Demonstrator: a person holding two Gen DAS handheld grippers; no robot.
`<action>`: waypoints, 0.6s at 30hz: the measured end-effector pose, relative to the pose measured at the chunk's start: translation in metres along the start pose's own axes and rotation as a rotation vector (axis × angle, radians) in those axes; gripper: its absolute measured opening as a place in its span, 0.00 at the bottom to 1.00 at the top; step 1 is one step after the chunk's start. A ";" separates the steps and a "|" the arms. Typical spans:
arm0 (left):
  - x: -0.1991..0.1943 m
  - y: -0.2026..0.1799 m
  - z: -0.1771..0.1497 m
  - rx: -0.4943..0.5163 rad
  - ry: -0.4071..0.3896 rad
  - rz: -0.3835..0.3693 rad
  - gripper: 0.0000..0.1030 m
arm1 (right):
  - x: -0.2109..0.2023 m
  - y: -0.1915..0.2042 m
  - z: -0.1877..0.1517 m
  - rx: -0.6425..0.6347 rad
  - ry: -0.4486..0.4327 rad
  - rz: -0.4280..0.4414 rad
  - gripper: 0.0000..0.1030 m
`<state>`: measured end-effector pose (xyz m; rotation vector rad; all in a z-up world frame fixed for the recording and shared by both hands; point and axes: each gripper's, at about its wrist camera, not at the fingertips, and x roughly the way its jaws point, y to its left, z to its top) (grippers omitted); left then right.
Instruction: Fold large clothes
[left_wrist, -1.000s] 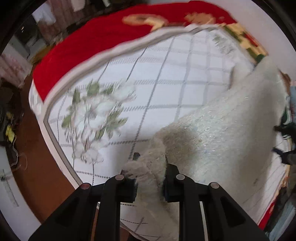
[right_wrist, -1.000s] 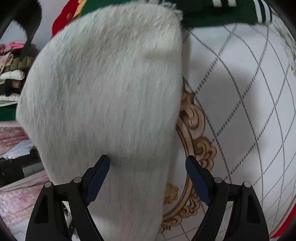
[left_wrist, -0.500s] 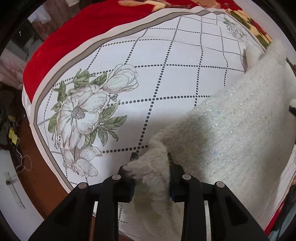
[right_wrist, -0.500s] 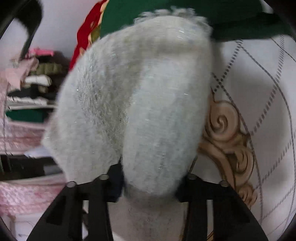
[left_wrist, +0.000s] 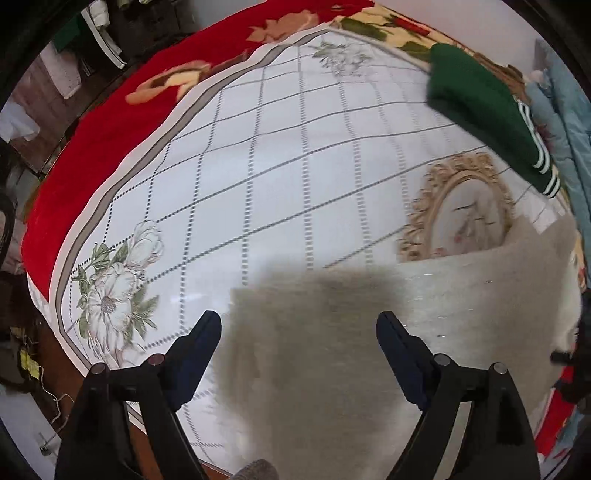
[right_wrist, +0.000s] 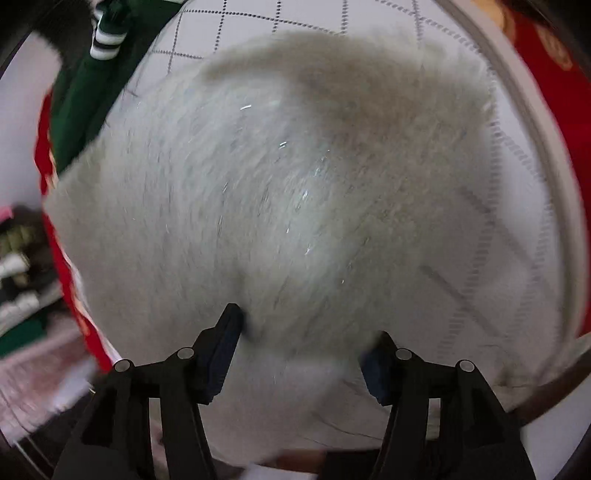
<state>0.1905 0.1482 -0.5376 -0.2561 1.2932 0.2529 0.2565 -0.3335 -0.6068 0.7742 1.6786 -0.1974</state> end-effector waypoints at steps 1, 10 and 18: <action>-0.005 -0.002 -0.002 -0.013 -0.004 0.002 0.83 | -0.008 0.002 -0.002 -0.035 0.005 -0.031 0.60; -0.016 -0.039 -0.015 -0.128 0.016 0.022 0.84 | -0.061 0.108 0.019 -0.475 -0.128 -0.012 0.36; -0.008 -0.089 -0.039 -0.140 0.030 0.055 0.84 | 0.068 0.215 0.072 -0.673 -0.025 -0.096 0.24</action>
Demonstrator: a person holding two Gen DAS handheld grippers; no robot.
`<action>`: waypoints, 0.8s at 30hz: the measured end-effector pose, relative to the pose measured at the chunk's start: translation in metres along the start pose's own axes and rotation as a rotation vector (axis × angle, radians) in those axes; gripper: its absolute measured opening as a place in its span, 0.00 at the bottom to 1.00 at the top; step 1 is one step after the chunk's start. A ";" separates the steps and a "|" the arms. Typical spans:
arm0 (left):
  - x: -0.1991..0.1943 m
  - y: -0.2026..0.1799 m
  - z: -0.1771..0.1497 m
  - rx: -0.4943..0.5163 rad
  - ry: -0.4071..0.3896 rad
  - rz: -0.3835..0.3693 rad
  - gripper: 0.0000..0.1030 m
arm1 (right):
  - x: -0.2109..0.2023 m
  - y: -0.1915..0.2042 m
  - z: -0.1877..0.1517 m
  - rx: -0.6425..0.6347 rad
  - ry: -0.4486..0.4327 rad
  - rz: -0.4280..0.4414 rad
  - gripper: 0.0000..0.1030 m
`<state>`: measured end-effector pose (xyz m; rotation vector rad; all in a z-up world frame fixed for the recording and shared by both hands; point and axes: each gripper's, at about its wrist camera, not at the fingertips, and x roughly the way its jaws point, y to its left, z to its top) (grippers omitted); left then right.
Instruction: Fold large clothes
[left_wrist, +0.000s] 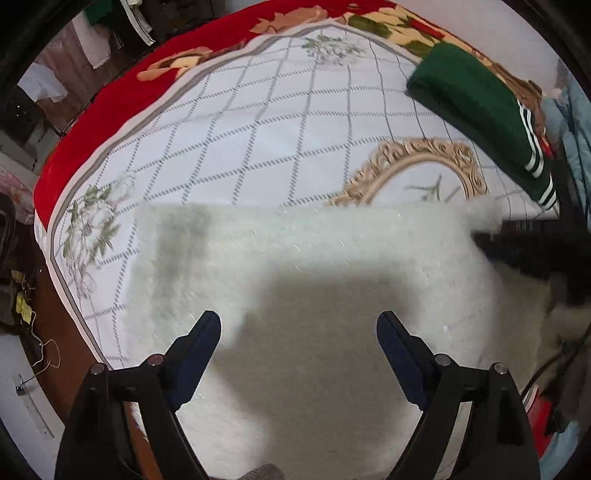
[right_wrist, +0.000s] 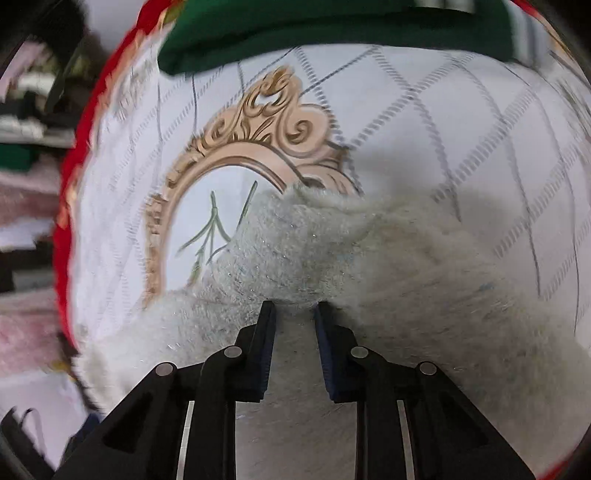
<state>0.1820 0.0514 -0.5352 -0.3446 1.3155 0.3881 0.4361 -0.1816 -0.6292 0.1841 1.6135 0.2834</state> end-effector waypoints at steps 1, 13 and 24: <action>0.002 -0.005 -0.002 -0.004 0.008 -0.005 0.84 | -0.002 0.004 0.006 -0.003 0.019 -0.013 0.24; 0.061 -0.061 0.016 -0.059 0.003 0.005 0.99 | -0.100 -0.071 -0.025 0.062 0.097 0.155 0.28; 0.051 -0.028 -0.007 -0.143 -0.004 -0.057 1.00 | 0.006 -0.026 -0.003 -0.040 0.243 0.001 0.28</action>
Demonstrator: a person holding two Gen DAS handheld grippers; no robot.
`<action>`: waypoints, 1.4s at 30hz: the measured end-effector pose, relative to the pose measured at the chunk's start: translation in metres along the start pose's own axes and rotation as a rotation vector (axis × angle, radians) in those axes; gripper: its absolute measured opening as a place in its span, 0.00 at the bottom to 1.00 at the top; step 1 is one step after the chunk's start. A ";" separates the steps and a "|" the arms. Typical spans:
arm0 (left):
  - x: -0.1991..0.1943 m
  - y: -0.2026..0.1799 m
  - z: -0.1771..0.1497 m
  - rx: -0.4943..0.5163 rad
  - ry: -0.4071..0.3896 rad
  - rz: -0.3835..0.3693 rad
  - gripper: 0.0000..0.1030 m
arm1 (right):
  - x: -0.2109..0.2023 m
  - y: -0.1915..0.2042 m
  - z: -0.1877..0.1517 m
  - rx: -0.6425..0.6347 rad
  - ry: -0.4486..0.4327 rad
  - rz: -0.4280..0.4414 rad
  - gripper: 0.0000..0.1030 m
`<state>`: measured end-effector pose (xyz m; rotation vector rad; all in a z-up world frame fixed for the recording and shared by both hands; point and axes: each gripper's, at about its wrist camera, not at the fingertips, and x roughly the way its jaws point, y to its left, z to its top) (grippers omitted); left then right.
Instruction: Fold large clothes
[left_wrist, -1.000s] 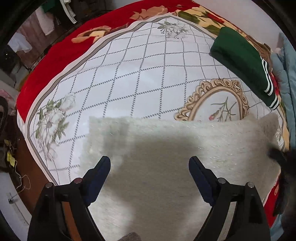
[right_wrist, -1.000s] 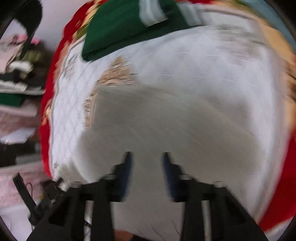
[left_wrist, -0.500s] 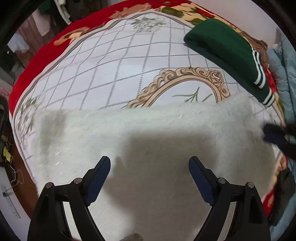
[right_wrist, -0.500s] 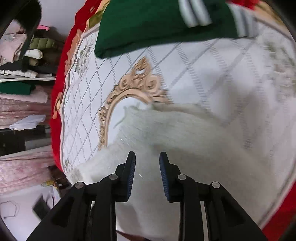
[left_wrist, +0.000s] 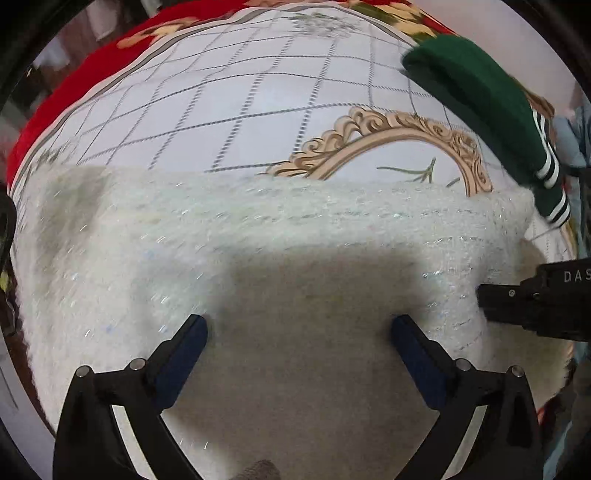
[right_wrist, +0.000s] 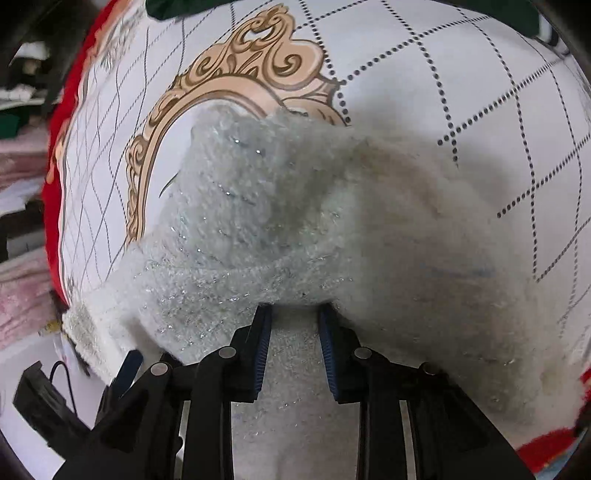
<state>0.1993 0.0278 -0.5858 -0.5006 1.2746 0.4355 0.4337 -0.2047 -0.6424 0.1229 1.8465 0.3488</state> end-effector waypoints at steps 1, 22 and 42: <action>-0.014 0.012 -0.005 -0.040 -0.009 0.001 1.00 | -0.008 0.000 -0.002 -0.008 0.011 0.004 0.28; -0.058 0.191 -0.087 -0.715 -0.190 0.037 0.21 | -0.019 0.006 -0.058 -0.015 0.003 0.101 0.59; -0.018 0.207 -0.052 -0.738 -0.286 -0.035 0.51 | -0.005 0.048 -0.041 -0.154 0.106 0.018 0.32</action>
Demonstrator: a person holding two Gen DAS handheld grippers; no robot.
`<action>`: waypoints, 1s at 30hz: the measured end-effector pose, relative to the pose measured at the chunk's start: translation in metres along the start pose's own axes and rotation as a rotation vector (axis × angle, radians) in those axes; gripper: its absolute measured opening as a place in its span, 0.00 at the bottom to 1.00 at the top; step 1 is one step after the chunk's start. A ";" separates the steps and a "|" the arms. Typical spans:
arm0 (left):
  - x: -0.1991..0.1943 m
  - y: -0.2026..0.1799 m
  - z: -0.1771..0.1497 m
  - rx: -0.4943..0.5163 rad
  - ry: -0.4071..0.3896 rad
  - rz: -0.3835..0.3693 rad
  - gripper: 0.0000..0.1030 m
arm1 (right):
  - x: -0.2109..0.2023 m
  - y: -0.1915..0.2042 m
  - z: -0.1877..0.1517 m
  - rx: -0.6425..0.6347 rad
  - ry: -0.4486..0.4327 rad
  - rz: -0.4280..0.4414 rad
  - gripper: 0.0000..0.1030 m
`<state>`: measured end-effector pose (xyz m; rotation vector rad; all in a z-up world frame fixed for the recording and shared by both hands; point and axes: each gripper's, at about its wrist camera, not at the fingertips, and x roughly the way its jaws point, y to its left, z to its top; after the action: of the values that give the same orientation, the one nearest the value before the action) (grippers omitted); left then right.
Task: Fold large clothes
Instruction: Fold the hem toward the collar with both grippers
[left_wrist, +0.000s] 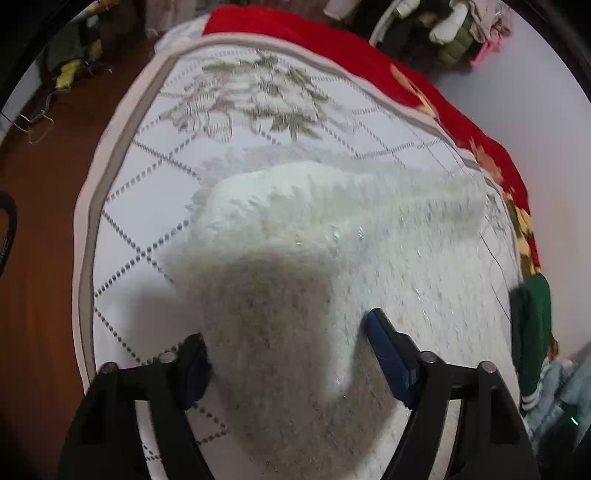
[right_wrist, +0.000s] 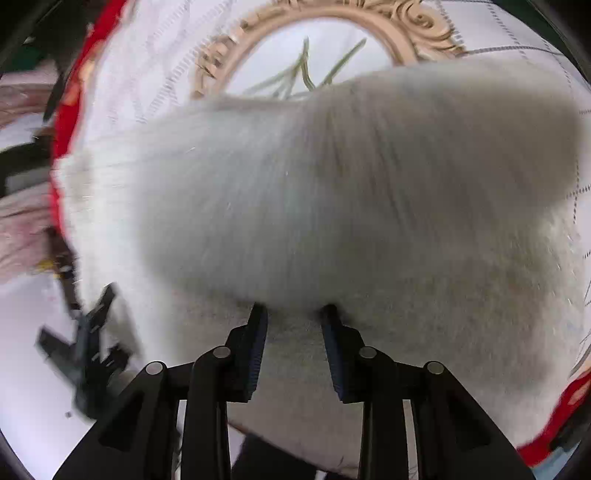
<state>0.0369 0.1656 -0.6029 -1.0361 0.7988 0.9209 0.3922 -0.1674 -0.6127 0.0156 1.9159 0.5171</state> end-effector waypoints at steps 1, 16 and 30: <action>0.000 -0.004 0.002 0.014 -0.021 0.010 0.34 | -0.013 -0.005 -0.006 0.015 -0.024 0.032 0.33; -0.105 -0.057 -0.001 0.200 -0.071 -0.172 0.18 | -0.042 -0.093 -0.052 0.197 -0.156 0.074 0.40; -0.008 0.020 -0.008 -0.035 0.097 -0.197 0.55 | -0.014 0.025 0.007 -0.073 -0.081 -0.056 0.40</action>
<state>0.0148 0.1606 -0.6054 -1.1748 0.7488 0.7231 0.3985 -0.1454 -0.5936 -0.0632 1.8118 0.5408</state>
